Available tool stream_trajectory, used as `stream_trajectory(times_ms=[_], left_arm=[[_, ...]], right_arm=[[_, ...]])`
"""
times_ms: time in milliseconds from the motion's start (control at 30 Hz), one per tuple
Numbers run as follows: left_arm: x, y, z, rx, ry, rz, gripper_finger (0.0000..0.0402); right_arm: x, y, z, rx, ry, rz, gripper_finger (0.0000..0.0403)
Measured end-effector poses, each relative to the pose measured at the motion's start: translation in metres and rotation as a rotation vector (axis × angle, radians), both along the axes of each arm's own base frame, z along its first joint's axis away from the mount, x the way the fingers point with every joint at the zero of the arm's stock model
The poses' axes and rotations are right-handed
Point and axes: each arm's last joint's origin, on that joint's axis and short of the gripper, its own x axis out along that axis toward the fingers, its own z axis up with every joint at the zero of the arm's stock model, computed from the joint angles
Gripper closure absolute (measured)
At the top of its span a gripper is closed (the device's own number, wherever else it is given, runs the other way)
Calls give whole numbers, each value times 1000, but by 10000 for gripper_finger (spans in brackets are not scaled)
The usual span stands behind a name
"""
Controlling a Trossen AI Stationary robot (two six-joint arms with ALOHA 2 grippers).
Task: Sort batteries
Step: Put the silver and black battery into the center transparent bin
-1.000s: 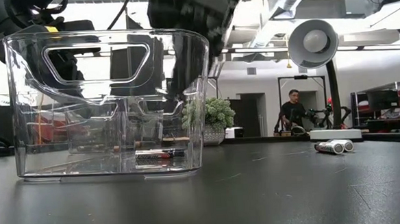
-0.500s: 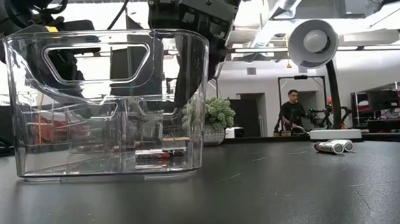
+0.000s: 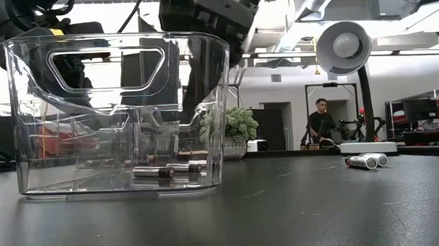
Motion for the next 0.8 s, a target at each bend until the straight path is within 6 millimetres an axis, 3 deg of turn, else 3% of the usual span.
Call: stream_trajectory(times_ms=[167,333,500,800], left_arm=[[0,0,0,-1,0,1,400],[0,0,0,-1,0,2,400],[0,0,0,-1,-3,0,400],[0,0,0,4,-2,-6,400]], right_arm=[[4,5,17,-65,-58,17,247],[-7,9,44,-160,-120,-19,247],[-34,9,64,-158,-167,-71,246],[-96,2,55,-135,-162,-305,246]])
